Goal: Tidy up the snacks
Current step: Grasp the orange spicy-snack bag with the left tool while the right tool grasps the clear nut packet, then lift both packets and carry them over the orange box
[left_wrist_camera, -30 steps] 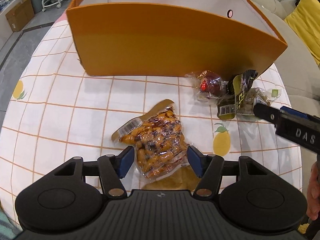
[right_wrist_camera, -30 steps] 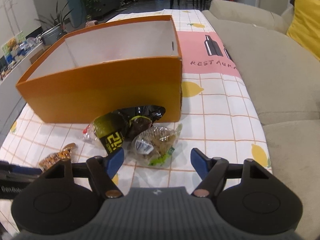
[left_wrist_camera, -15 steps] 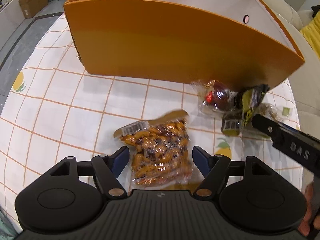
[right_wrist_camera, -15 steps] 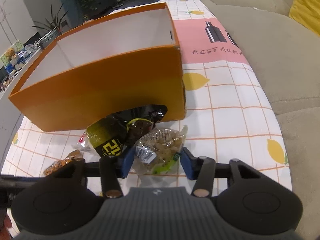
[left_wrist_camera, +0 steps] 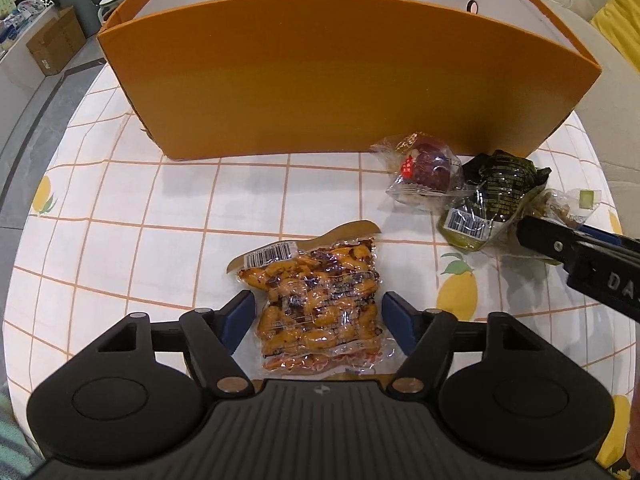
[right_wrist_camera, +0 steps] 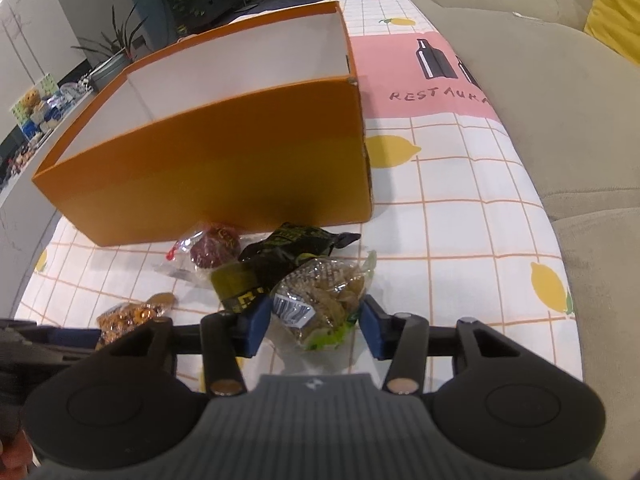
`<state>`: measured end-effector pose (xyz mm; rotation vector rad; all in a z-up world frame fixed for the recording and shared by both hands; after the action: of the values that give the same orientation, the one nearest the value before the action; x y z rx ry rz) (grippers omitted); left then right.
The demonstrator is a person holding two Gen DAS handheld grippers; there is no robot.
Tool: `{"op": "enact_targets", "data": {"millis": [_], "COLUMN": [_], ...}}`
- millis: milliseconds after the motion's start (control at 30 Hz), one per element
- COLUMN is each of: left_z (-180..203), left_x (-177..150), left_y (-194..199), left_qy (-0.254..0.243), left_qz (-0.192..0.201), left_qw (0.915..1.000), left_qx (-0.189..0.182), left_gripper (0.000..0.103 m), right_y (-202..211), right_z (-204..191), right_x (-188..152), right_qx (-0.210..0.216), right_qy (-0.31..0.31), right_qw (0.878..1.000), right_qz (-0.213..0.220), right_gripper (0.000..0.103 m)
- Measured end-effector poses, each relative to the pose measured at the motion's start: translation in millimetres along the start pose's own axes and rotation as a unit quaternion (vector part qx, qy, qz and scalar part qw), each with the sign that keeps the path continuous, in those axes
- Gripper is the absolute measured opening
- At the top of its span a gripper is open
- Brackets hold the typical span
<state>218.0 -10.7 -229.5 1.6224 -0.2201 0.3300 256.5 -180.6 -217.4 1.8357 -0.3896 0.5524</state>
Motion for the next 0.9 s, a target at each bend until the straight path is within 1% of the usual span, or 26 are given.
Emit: {"op": "enact_targets", "data": {"millis": [100, 167, 300, 333, 433, 467, 633, 767, 833, 900], "left_z": [1.0, 0.4, -8.9, -8.7, -9.7, -9.4, -9.9, -9.1, -8.7, -8.2], "left_x": [-2.5, -5.3, -10.2, -9.1, -10.6, -10.8, -13.3, -18.8, -20.3, -22.3], "left_y": [1.4, 3.1, 9.0, 11.7, 15.8, 17.7, 21.7, 23.3, 23.1, 23.4], "left_qy": [-0.007, -0.007, -0.005, -0.006, -0.007, -0.008, -0.008, -0.012, -0.012, -0.014], "left_qz": [0.008, 0.013, 0.018, 0.018, 0.022, 0.026, 0.027, 0.016, 0.012, 0.004], "left_qw": [0.9999, 0.9999, 0.9996, 0.9995, 0.9993, 0.9991, 0.9987, 0.9984, 0.9986, 0.9990], "left_qx": [-0.005, -0.008, -0.023, -0.026, -0.030, -0.032, -0.043, -0.053, -0.050, -0.043], "left_gripper": [0.078, 0.076, 0.074, 0.074, 0.073, 0.070, 0.069, 0.070, 0.071, 0.074], "right_y": [-3.0, -5.8, -5.9, -5.4, -2.2, -0.3, 10.2, 11.9, 12.3, 13.0], "right_z": [0.8, 1.4, -2.7, -3.1, -4.3, -4.8, -9.9, -15.5, -19.4, -24.3], "right_x": [-0.4, 0.1, -0.4, -1.0, -3.9, -4.5, -8.9, -17.9, -23.6, -28.0], "right_qx": [0.004, 0.006, 0.003, 0.003, 0.004, 0.004, 0.006, 0.012, 0.018, 0.019], "right_qy": [-0.006, -0.009, 0.005, 0.007, 0.009, 0.010, 0.023, 0.025, 0.024, 0.030], "right_qw": [1.000, 1.000, 1.000, 1.000, 1.000, 1.000, 1.000, 0.999, 0.999, 0.999], "right_qz": [0.003, 0.005, 0.002, 0.000, -0.003, -0.003, -0.006, -0.024, -0.033, -0.040], "right_gripper": [0.050, 0.049, 0.037, 0.036, 0.036, 0.036, 0.036, 0.036, 0.036, 0.036]}}
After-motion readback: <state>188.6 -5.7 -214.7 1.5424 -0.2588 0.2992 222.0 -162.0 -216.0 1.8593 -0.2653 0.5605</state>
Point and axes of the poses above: each gripper's, at about its wrist camera, not at the fingertips, and y roughly against the way its jaws point, z to its right, x to its top, the point moved 8 cm from there along -y, roughly the way its jaws point, and after that the axes turned 5 degrees about x, right-handed, at the moved point
